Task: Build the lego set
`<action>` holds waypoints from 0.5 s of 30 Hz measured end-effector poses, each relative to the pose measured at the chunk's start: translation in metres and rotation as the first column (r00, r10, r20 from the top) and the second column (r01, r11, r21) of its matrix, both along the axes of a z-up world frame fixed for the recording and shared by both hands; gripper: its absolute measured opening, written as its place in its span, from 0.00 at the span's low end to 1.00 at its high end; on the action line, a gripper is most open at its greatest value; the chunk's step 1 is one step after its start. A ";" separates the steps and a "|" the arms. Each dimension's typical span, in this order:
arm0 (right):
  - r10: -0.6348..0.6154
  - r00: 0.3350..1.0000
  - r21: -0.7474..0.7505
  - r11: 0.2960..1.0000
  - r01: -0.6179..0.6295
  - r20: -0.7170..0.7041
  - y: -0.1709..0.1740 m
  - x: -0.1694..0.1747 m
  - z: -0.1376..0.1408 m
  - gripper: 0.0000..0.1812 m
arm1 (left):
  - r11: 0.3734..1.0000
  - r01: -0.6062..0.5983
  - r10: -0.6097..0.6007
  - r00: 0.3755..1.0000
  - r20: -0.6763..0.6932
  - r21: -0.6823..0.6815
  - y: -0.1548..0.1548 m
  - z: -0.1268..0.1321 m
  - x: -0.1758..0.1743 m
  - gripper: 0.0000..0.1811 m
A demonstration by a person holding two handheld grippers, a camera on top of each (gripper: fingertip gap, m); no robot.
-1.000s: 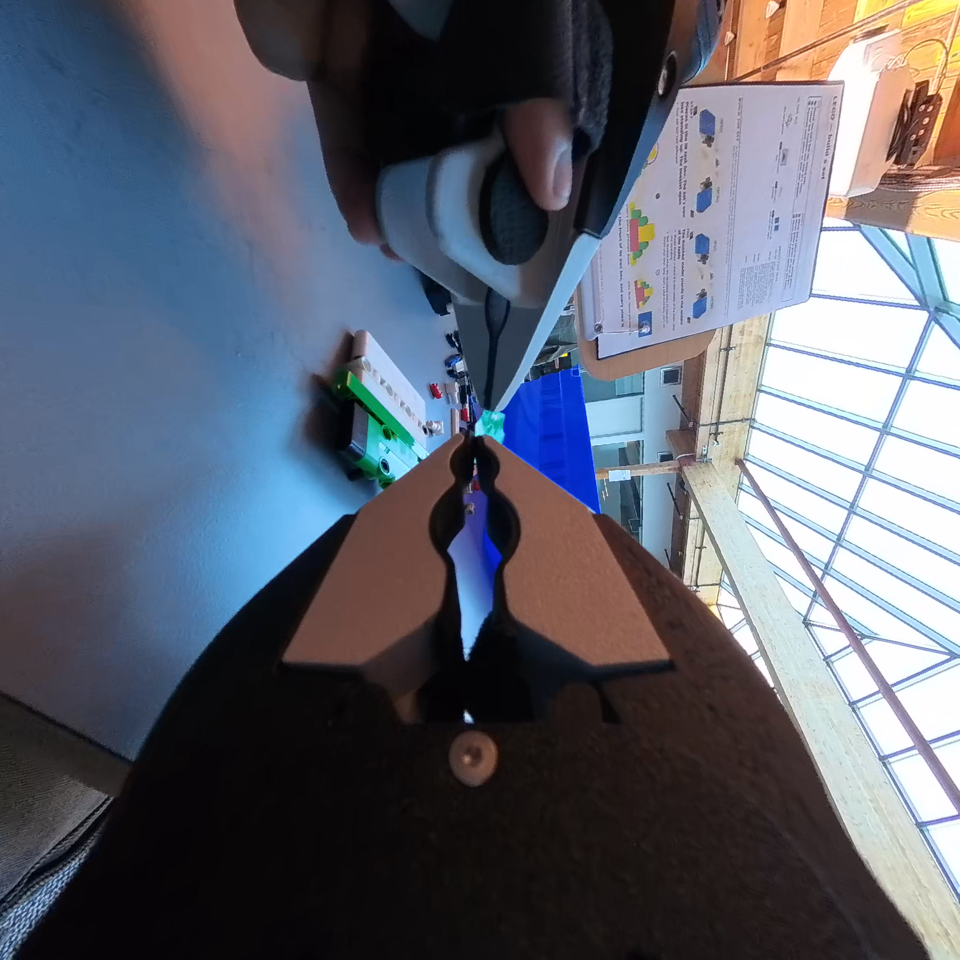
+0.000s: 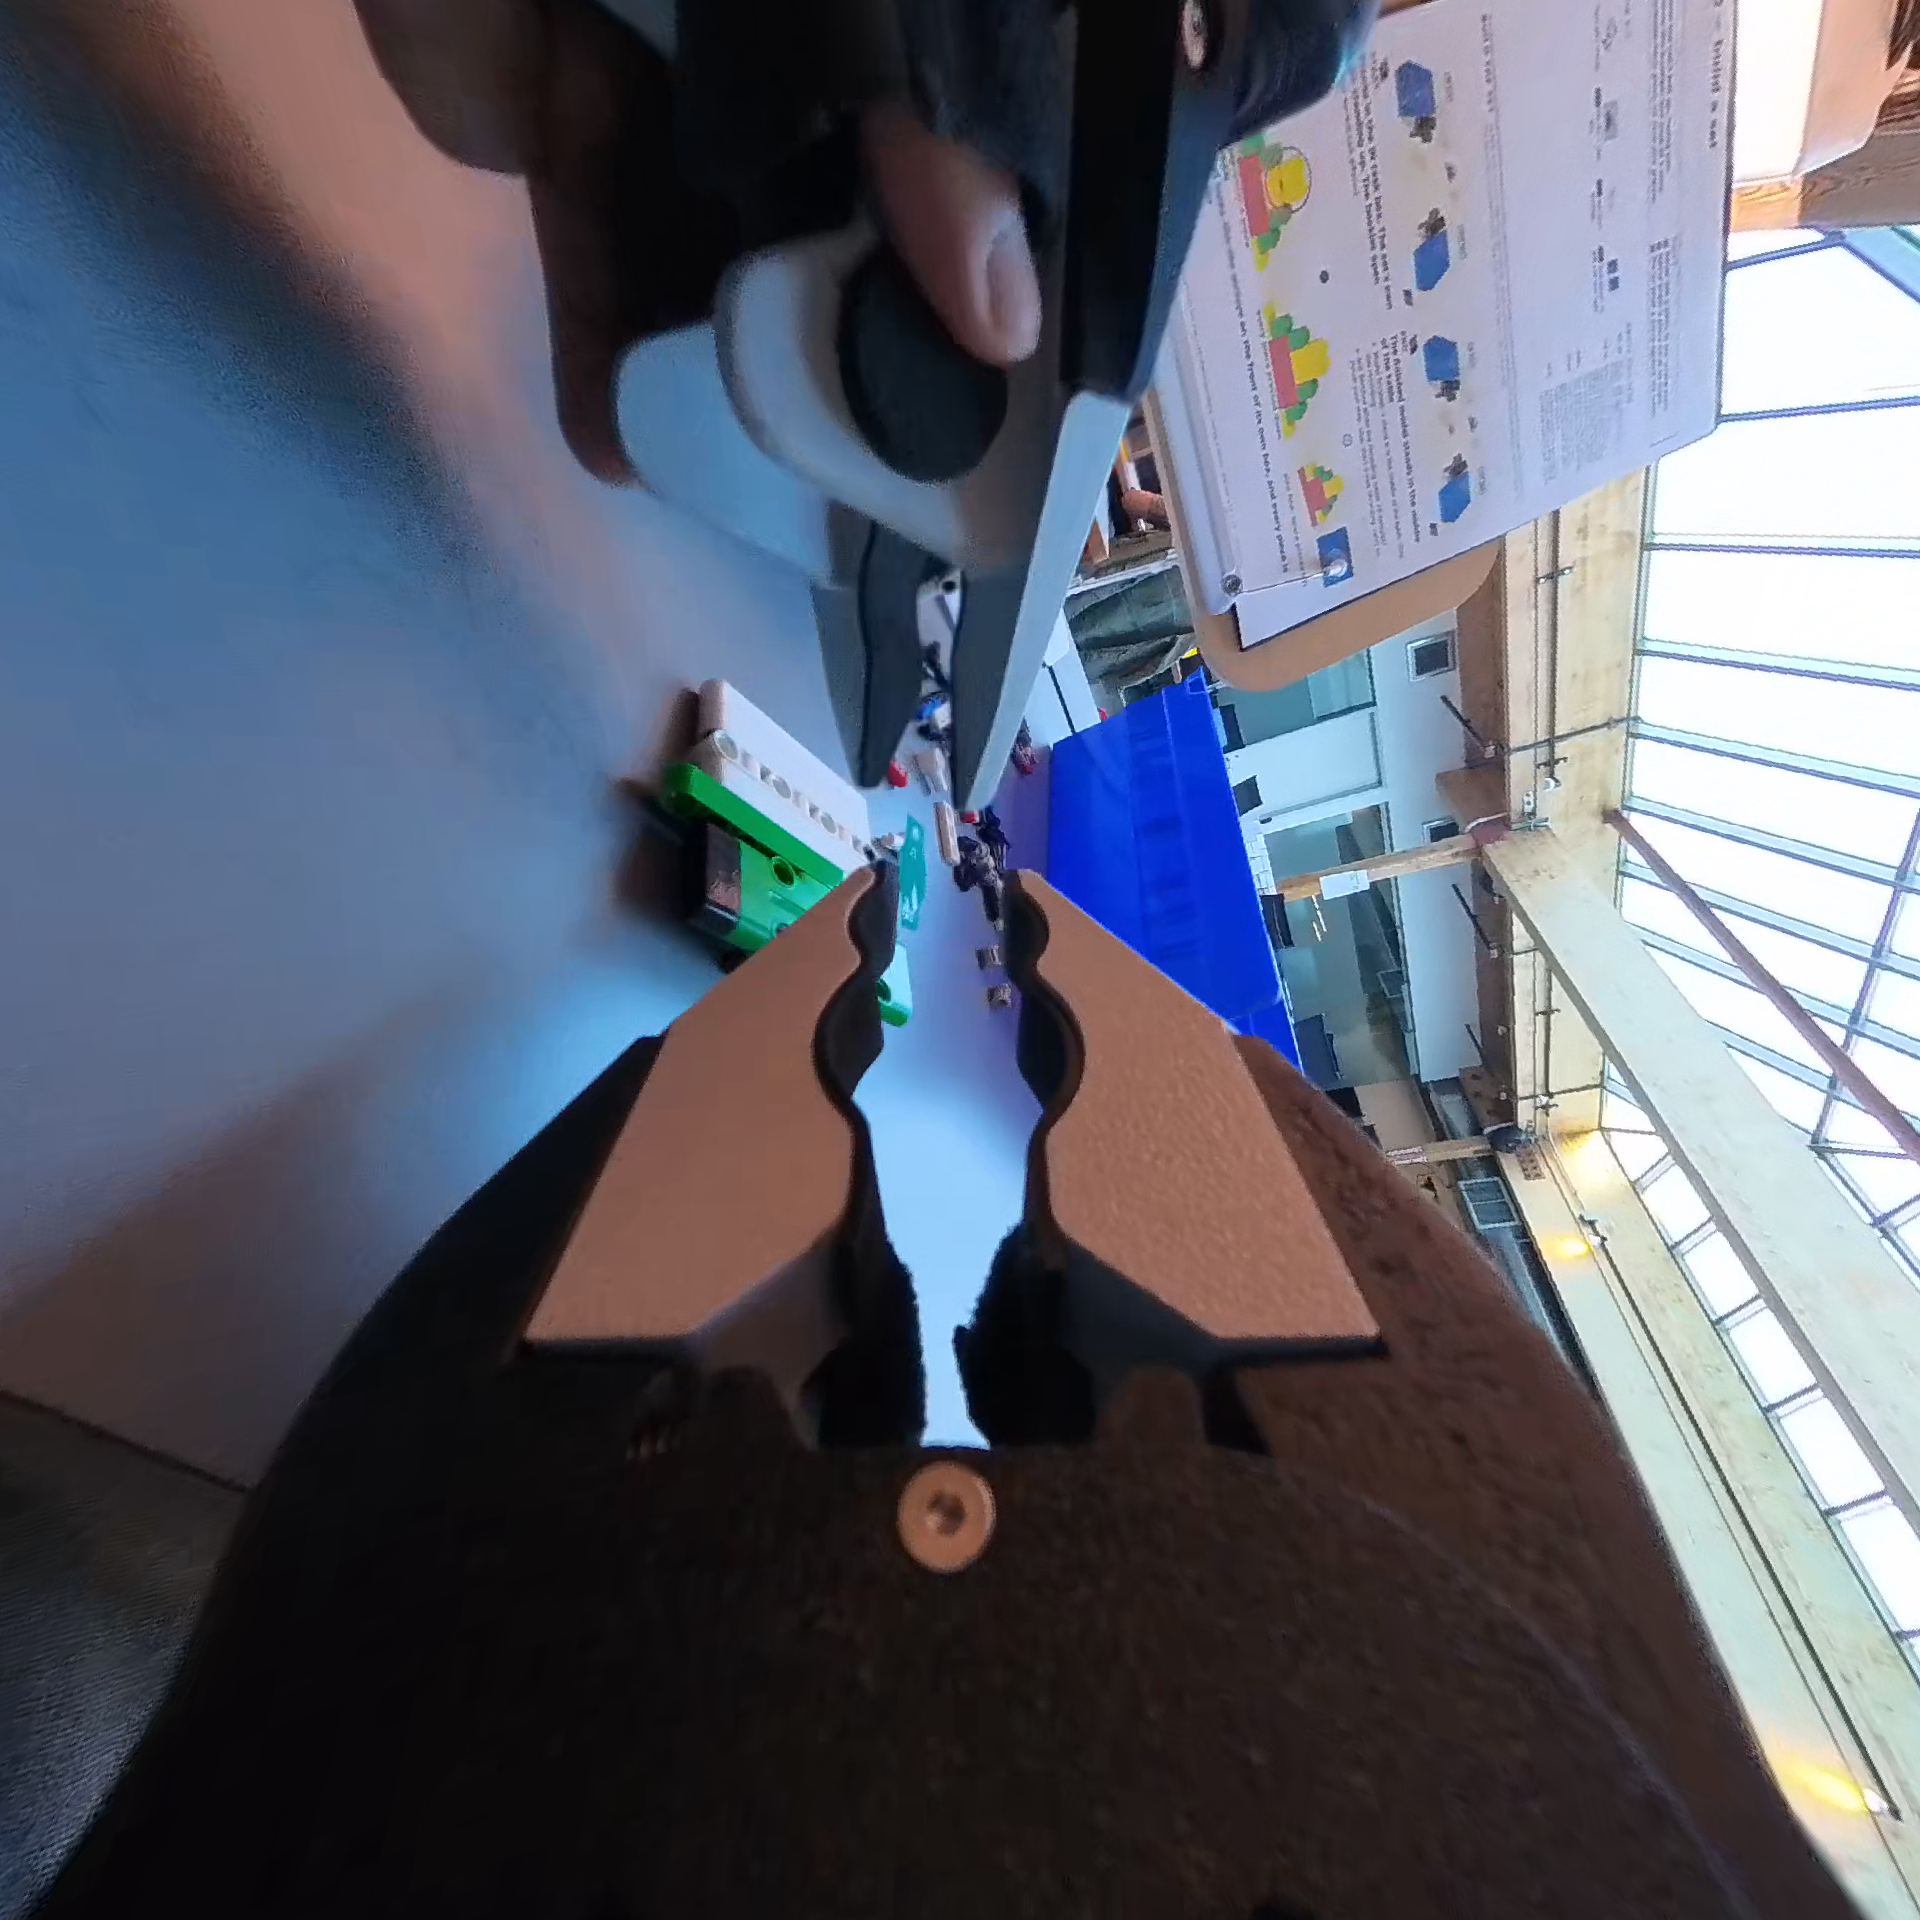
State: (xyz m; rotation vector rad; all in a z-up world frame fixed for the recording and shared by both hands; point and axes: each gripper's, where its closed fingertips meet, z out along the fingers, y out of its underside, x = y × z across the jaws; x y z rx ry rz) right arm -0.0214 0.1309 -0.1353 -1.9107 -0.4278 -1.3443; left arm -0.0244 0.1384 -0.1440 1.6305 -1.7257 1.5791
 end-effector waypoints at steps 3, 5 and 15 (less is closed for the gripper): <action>-0.003 1.000 -0.004 1.000 0.003 0.010 0.000 0.000 0.000 0.10 | 0.999 -0.009 0.008 1.000 -0.021 -0.046 -0.004 -0.001 0.000 0.12; -0.005 1.000 -0.004 1.000 0.005 0.014 -0.001 0.000 0.000 0.10 | 0.999 -0.009 0.008 1.000 -0.021 -0.031 -0.004 -0.002 0.000 0.09; 0.004 1.000 -0.008 1.000 -0.003 0.030 0.000 -0.002 0.000 0.09 | 0.999 -0.019 0.018 1.000 -0.024 -0.047 -0.006 -0.003 0.002 0.03</action>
